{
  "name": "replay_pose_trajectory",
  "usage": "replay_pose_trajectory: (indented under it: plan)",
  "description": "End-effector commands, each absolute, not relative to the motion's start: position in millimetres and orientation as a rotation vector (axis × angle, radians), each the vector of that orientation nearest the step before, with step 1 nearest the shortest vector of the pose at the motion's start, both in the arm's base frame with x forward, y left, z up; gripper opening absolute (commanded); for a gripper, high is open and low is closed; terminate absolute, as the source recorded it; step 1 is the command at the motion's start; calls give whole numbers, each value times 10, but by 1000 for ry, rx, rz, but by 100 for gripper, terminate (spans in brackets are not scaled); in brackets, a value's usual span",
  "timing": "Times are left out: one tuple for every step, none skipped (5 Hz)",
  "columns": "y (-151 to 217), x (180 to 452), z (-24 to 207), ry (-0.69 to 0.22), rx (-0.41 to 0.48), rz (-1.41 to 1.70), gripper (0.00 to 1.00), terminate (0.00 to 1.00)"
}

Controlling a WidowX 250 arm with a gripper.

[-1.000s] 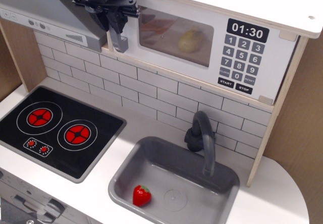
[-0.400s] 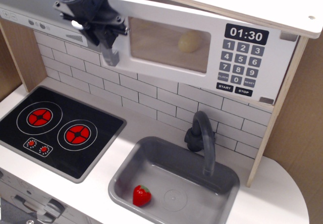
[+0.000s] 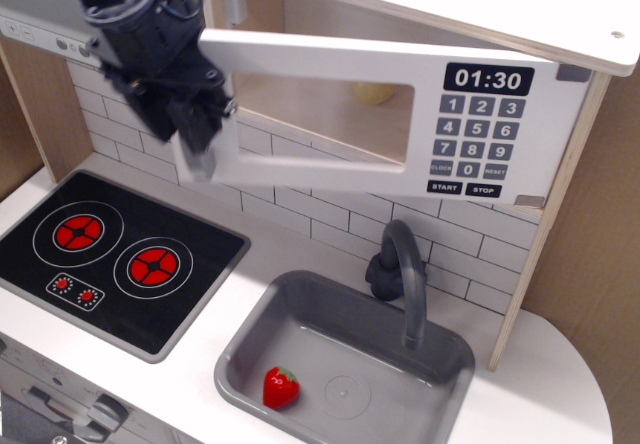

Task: Open microwave

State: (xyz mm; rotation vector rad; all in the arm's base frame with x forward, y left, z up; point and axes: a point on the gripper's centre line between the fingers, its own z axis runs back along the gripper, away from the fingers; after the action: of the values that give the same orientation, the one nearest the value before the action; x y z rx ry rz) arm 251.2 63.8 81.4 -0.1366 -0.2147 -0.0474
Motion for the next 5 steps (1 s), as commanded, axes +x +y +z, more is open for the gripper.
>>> replay_pose_trajectory:
  plan:
    - [1247, 2539, 1062, -123, -70, 153, 100, 0]
    - [1529, 2596, 1071, -99, -8, 180, 100, 0]
    - [1827, 2749, 1199, -43, 26, 284, 100, 0]
    - [2063, 2840, 1355, -101, -1, 360, 100, 0]
    - [1803, 3053, 1209, -165, -24, 367, 100, 0]
